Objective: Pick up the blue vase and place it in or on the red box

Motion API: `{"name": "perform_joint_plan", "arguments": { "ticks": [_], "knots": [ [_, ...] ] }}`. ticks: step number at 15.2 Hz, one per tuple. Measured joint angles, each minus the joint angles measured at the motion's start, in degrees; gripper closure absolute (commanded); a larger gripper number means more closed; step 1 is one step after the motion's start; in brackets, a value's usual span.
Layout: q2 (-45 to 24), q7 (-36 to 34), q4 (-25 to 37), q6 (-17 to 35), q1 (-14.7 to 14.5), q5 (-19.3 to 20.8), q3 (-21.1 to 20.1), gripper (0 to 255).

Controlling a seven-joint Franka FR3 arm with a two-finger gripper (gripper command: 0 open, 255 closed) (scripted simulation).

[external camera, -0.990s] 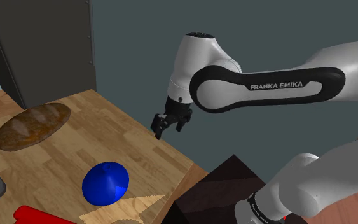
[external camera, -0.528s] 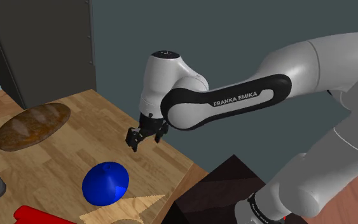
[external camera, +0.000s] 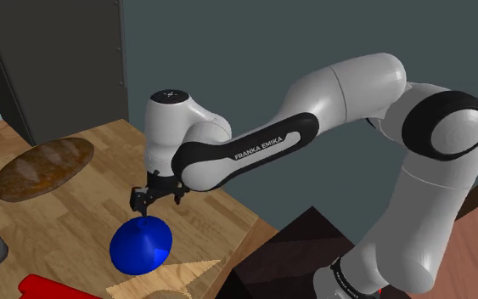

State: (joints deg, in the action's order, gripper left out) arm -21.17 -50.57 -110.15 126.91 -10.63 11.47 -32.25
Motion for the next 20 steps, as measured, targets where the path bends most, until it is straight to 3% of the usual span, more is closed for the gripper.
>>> {"name": "perform_joint_plan", "arguments": {
  "ticks": [5,18,19,20],
  "knots": [
    [-10.1,-4.3,9.0,-0.1,-5.3,4.8,2.4,0],
    [-14.5,-5.6,9.2,3.8,-6.8,7.2,4.1,0],
    [-14.5,-5.6,9.2,3.8,-6.8,7.2,4.1,255],
    [-14.5,-5.6,9.2,3.8,-6.8,7.2,4.1,255]
  ]
}}
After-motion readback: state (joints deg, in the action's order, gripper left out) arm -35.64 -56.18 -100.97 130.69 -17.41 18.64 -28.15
